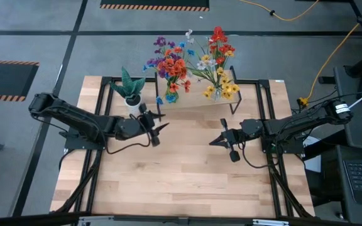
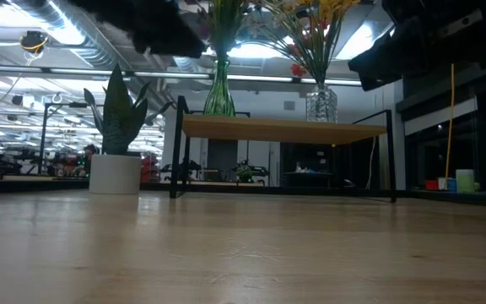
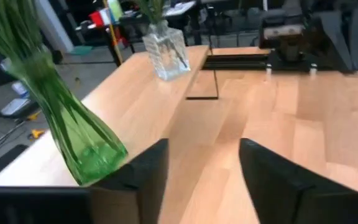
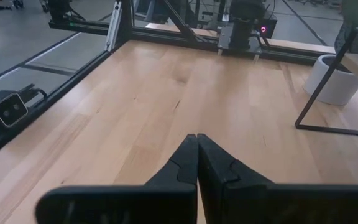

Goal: Pick and place flowers into a vace then onto a shelf
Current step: Return to Home Position

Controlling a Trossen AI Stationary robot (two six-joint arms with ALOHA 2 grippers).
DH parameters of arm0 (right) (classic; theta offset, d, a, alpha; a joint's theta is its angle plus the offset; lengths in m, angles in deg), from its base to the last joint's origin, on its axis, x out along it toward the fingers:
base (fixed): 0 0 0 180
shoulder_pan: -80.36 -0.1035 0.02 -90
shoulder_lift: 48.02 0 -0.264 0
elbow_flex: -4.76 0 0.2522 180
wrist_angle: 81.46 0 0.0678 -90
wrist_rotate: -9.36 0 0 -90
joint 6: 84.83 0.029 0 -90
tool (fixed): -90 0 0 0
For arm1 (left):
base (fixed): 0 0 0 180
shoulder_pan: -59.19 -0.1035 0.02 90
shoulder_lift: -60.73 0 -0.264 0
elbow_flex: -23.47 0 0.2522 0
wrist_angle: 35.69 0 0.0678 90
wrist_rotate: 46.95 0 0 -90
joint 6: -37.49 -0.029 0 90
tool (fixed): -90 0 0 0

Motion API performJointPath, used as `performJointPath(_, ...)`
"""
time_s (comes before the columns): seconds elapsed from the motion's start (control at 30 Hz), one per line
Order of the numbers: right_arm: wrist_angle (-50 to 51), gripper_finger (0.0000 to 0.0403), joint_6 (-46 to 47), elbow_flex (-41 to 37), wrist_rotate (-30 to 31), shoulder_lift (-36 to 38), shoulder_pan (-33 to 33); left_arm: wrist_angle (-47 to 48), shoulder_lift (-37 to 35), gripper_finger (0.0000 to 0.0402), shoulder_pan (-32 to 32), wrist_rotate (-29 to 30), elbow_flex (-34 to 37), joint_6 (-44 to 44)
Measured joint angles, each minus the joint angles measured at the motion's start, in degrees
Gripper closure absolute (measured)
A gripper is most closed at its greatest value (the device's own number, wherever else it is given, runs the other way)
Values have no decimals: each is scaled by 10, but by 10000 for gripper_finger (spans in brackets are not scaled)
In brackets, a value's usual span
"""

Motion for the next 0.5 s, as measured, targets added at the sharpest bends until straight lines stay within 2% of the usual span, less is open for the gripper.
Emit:
performJointPath(0.13, -2, 401, 11, 0, 0, 0, 0, -82, -33, 270, -1, -23, 71, -26)
performJointPath(0.27, -12, 401, 10, 0, 0, 0, 0, -160, -97, 331, -26, -84, 140, -63)
performJointPath(0.4, -41, 401, 10, 0, 0, 0, 0, -173, -184, 383, -61, -137, 198, -64)
performJointPath(0.5, -52, 401, -5, 0, 0, 0, 0, -173, -248, 397, -82, -168, 242, -55)
